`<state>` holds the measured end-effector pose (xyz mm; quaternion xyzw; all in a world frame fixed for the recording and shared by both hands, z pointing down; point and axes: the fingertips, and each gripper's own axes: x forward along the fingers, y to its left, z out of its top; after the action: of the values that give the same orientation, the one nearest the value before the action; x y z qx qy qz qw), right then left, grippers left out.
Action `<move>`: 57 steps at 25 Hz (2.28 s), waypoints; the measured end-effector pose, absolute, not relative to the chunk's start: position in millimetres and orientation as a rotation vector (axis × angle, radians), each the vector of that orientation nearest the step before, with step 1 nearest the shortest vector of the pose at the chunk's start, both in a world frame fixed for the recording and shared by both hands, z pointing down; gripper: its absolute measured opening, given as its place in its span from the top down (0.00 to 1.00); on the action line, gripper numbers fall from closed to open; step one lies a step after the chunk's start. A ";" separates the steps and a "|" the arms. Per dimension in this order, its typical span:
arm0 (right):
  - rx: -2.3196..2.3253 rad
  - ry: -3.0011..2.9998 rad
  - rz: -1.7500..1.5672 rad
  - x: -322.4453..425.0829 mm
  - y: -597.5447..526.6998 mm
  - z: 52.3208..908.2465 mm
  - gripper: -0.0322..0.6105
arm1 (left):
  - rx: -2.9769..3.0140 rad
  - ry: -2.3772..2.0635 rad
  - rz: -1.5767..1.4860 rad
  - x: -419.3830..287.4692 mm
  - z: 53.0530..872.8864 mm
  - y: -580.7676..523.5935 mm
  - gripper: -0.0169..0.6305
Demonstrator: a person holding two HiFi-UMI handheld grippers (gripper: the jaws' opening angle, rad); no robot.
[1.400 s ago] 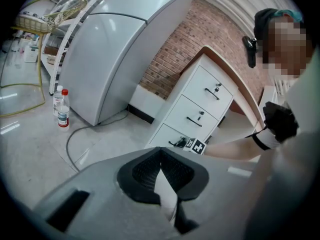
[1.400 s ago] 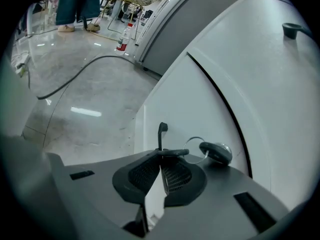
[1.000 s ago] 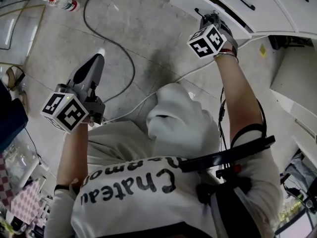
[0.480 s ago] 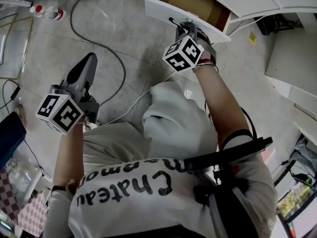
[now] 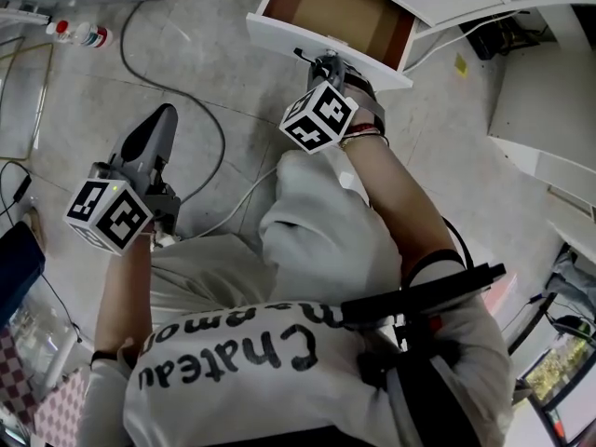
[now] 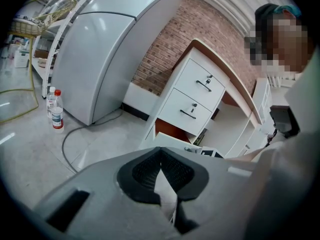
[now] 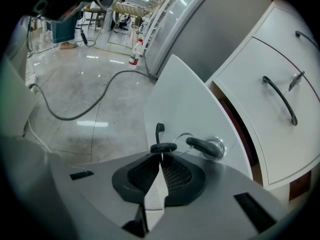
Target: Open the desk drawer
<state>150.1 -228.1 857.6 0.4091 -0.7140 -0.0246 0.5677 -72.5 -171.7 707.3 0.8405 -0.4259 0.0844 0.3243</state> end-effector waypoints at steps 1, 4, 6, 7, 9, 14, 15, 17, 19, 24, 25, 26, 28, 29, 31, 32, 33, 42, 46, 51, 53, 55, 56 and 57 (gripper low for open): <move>0.948 -1.676 -0.070 146.8 -222.2 858.7 0.93 | 2.205 -1.120 0.217 -72.7 706.7 -172.4 0.95; 0.927 -1.683 -0.096 135.1 -200.4 864.2 0.93 | 2.206 -1.125 0.211 -72.8 705.0 -172.5 0.95; 0.923 -1.686 -0.106 132.0 -189.4 867.9 0.93 | 2.210 -1.123 0.217 -71.9 704.5 -172.4 0.95; 0.923 -1.686 -0.110 132.1 -186.4 869.1 0.93 | 2.213 -1.123 0.220 -71.2 704.5 -172.7 0.95; 0.928 -1.684 -0.106 132.9 -185.0 870.2 0.93 | 2.217 -1.124 0.220 -69.5 704.9 -173.2 0.95; 0.937 -1.682 -0.100 131.8 -183.5 870.1 0.93 | 2.220 -1.123 0.217 -64.8 704.9 -170.9 0.95; 0.934 -1.684 -0.105 130.5 -181.6 870.9 0.93 | 2.224 -1.122 0.215 -64.4 704.4 -171.1 0.95; 0.936 -1.683 -0.116 128.8 -177.7 875.1 0.93 | 2.234 -1.120 0.208 -64.7 702.9 -172.2 0.95; 0.944 -1.677 -0.125 127.9 -175.6 879.7 0.93 | 2.234 -1.128 0.206 -67.3 701.4 -173.0 0.95; 0.968 -1.679 -0.149 124.2 -175.3 887.2 0.92 | 2.209 -1.165 0.203 -77.9 700.6 -173.7 0.95; 0.972 -1.678 -0.153 124.2 -175.2 888.7 0.92 | 2.204 -1.171 0.207 -79.2 701.1 -173.3 0.95; 0.976 -1.678 -0.158 124.2 -175.1 890.1 0.92 | 2.204 -1.174 0.209 -80.7 701.7 -172.8 0.95; 0.983 -1.677 -0.170 123.1 -175.1 892.9 0.92 | 2.205 -1.181 0.201 -85.4 703.9 -171.9 0.95; 0.987 -1.678 -0.176 122.1 -174.9 894.4 0.92 | 2.201 -1.186 0.196 -88.0 705.0 -171.4 0.95; 0.995 -1.684 -0.187 120.3 -173.7 898.2 0.93 | 2.193 -1.195 0.187 -91.0 706.2 -169.9 0.95; 0.998 -1.689 -0.189 120.0 -172.8 900.2 0.93 | 2.193 -1.199 0.186 -91.6 706.0 -169.2 0.95; 0.999 -1.694 -0.189 120.0 -171.7 902.3 0.92 | 2.192 -1.204 0.185 -92.2 705.3 -168.6 0.95; 0.990 -1.693 -0.204 115.9 -166.6 915.2 0.92 | 2.134 -1.280 0.148 -115.5 705.2 -168.8 0.95; 0.993 -1.687 -0.214 115.6 -165.5 918.8 0.92 | 2.111 -1.284 0.131 -120.8 711.1 -169.1 0.95; 0.977 -1.679 -0.228 114.5 -162.4 928.7 0.87 | 2.086 -1.290 0.109 -124.7 720.1 -171.6 0.95; 0.984 -1.675 -0.238 114.4 -162.9 930.6 0.87 | 2.068 -1.294 0.105 -126.8 725.8 -172.1 0.95; 0.997 -1.674 -0.248 114.3 -165.5 931.0 0.87 | 2.051 -1.296 0.104 -129.1 731.2 -173.6 0.95; 1.001 -1.674 -0.250 114.3 -165.8 931.1 0.87 | 2.042 -1.295 0.104 -130.1 734.3 -173.3 0.95; 1.002 -1.673 -0.250 114.4 -165.2 931.3 0.86 | 2.030 -1.293 0.106 -131.0 737.8 -171.6 0.95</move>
<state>114.4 -165.2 931.3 0.4240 -0.7082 -0.1058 0.5545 -131.0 -171.6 737.8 0.7867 -0.5012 0.0411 0.3582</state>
